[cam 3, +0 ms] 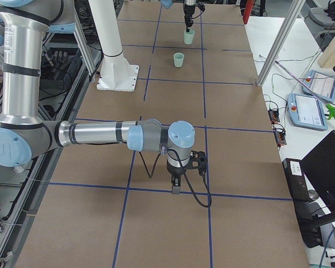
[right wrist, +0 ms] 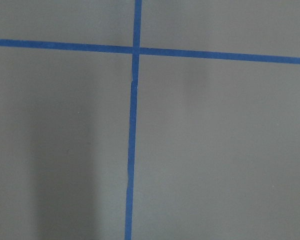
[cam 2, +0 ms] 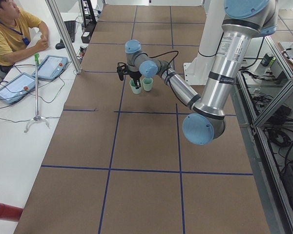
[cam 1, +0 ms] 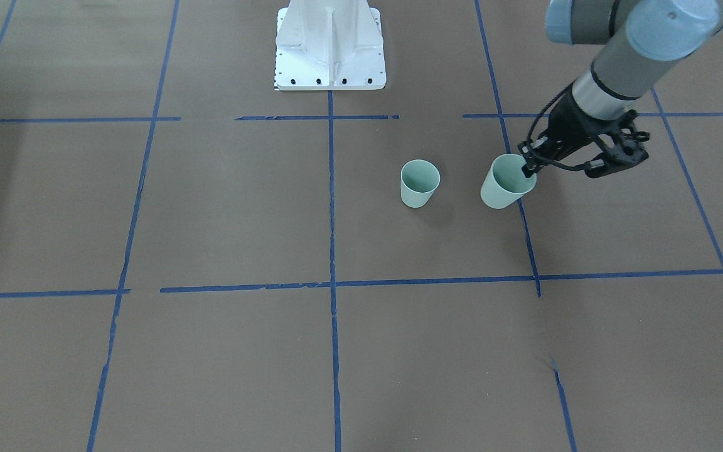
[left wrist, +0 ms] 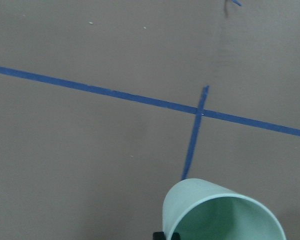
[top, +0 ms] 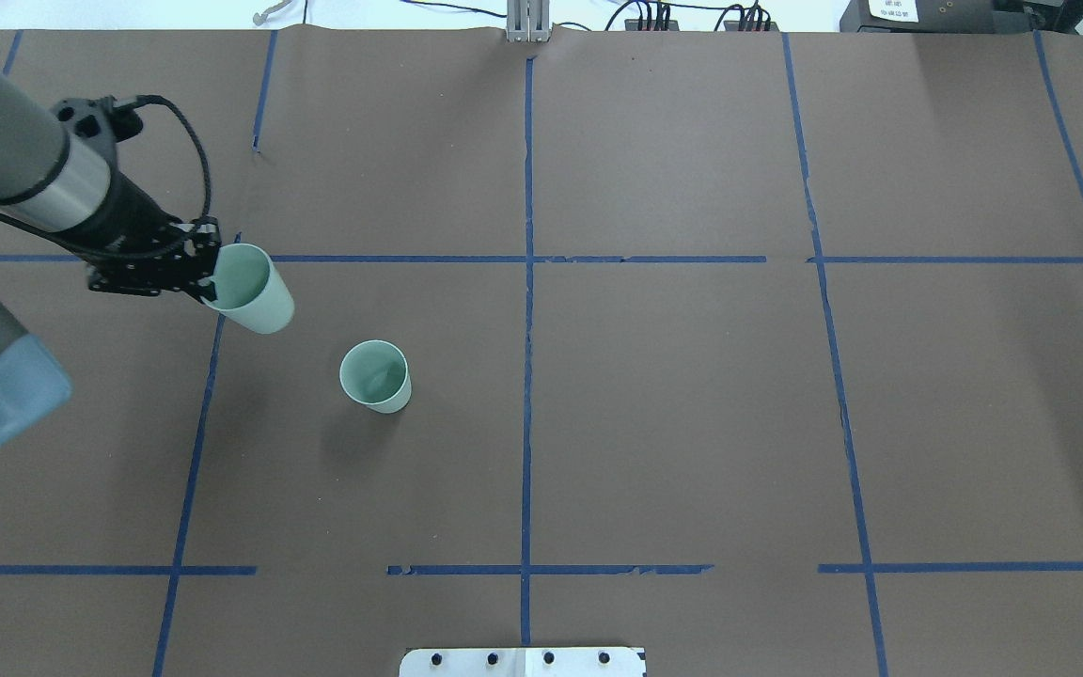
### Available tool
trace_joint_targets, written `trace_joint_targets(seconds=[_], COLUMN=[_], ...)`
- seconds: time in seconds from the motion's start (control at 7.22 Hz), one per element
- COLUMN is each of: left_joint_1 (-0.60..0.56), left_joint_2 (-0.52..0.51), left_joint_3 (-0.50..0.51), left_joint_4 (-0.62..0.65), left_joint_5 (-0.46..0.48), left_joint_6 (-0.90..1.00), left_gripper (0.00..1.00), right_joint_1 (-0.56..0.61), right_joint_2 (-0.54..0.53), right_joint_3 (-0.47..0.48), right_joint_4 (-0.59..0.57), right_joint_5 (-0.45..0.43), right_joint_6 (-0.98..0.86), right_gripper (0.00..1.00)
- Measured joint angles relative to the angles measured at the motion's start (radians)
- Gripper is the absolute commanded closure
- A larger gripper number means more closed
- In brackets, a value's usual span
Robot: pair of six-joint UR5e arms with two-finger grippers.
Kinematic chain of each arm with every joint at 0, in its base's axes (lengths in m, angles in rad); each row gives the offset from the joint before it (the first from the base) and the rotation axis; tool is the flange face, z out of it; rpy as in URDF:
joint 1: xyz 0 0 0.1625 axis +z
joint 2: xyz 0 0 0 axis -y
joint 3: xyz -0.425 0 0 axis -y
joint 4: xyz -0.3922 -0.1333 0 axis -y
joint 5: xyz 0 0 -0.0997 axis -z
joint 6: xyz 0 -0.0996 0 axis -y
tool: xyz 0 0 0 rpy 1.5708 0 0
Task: Stack cups
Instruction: 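Carry the green cup with the left gripper over the other cup, then lower the held cup into the other cup and open the left gripper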
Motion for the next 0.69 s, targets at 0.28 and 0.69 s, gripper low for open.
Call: trace_joint_targets(seconds=[0.28,0.69], left_joint_1=[0.095,0.143], left_joint_2=[-0.07,-0.085], left_joint_3=[0.0,0.002], left_joint_4=[0.002,0.002], left_joint_5=[0.039,0.082], left_joint_6=[-0.127,-0.164], left_gripper=[1.0,1.0], right_joint_1=[0.0,0.0], right_joint_2=[0.0,0.0], right_joint_3=[0.0,0.0], right_joint_4=[0.0,0.0], right_joint_5=[0.0,0.0], right_joint_6=[0.0,0.0], right_gripper=[0.0,0.0])
